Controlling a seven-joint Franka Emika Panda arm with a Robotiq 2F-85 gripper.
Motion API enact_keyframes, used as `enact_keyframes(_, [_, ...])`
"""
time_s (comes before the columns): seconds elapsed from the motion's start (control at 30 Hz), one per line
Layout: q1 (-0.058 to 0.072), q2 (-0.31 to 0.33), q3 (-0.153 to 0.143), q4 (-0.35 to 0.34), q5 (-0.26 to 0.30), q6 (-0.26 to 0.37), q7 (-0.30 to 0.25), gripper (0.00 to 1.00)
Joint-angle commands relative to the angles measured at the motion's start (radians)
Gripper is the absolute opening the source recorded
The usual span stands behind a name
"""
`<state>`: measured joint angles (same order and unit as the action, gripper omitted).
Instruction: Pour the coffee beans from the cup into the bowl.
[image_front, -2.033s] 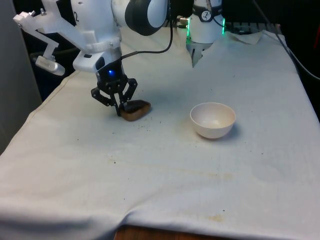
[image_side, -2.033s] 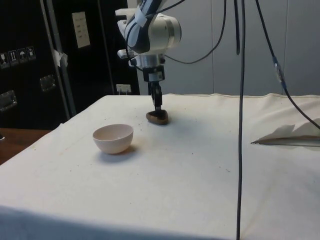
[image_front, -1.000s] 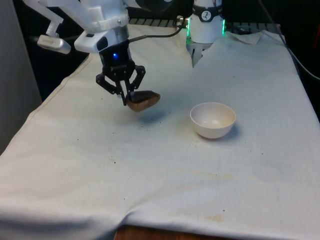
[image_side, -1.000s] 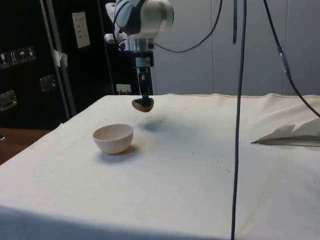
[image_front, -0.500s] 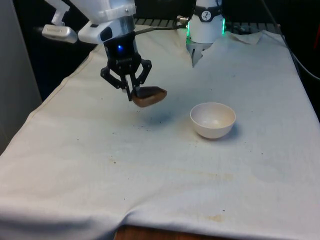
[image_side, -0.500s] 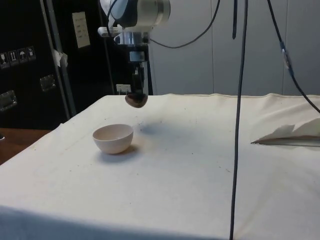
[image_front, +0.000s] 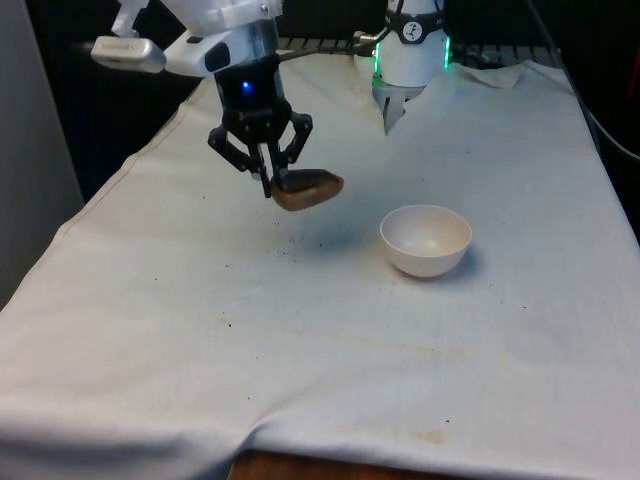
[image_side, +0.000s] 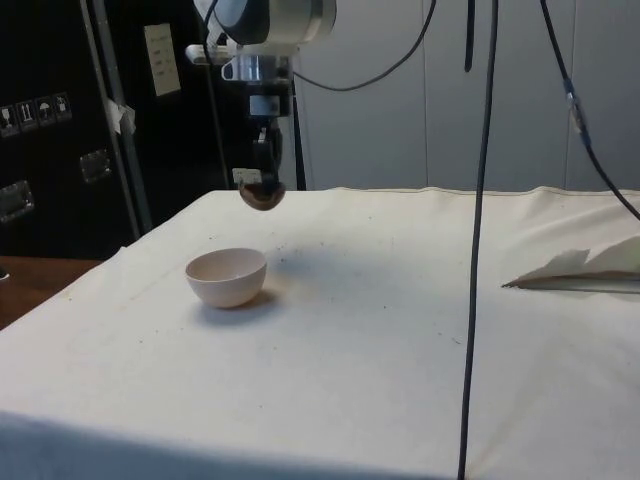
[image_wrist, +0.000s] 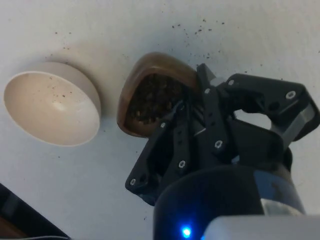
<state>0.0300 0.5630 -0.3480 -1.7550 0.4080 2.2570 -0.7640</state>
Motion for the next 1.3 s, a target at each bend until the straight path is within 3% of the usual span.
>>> enact_keyframes(0.0, [0.009,-0.001,-0.005,-0.001,-0.006,0.007,0.021,0.0])
enact_keyframes(0.17, [0.021,-0.007,-0.006,-0.002,-0.015,0.011,0.052,0.0])
enact_keyframes(0.2, [0.012,-0.002,0.001,0.003,-0.006,0.003,0.038,0.0])
enact_keyframes(0.23, [0.023,-0.008,-0.006,-0.002,-0.017,0.011,0.057,0.0])
enact_keyframes(0.43, [0.035,-0.026,-0.005,-0.003,-0.041,0.002,0.098,0.0])
enact_keyframes(0.53, [0.038,-0.039,-0.004,-0.002,-0.059,-0.008,0.119,0.0])
enact_keyframes(0.57, [0.029,-0.032,0.004,0.003,-0.049,-0.005,0.108,0.0])
enact_keyframes(0.6, [0.039,-0.043,-0.004,-0.002,-0.063,-0.012,0.126,0.0])
enact_keyframes(0.67, [0.042,-0.055,-0.001,0.0,-0.079,-0.025,0.148,0.0])
enact_keyframes(0.83, [0.044,-0.074,0.007,0.002,-0.112,-0.038,0.184,0.0])
enact_keyframes(0.87, [0.036,-0.072,0.015,0.003,-0.104,-0.034,0.175,0.0])
enact_keyframes(0.9, [0.046,-0.08,0.009,0.002,-0.124,-0.042,0.197,0.0])
enact_keyframes(1.1, [0.048,-0.093,0.02,0.004,-0.168,-0.045,0.24,0.0])
enact_keyframes(1.13, [0.048,-0.094,0.022,0.004,-0.177,-0.045,0.247,0.0])
enact_keyframes(1.17, [0.039,-0.092,0.03,0.003,-0.163,-0.039,0.233,0.0])
enact_keyframes(1.2, [0.049,-0.096,0.023,0.004,-0.185,-0.046,0.255,0.0])
enact_keyframes(1.27, [0.049,-0.1,0.029,0.006,-0.206,-0.048,0.275,0.0])
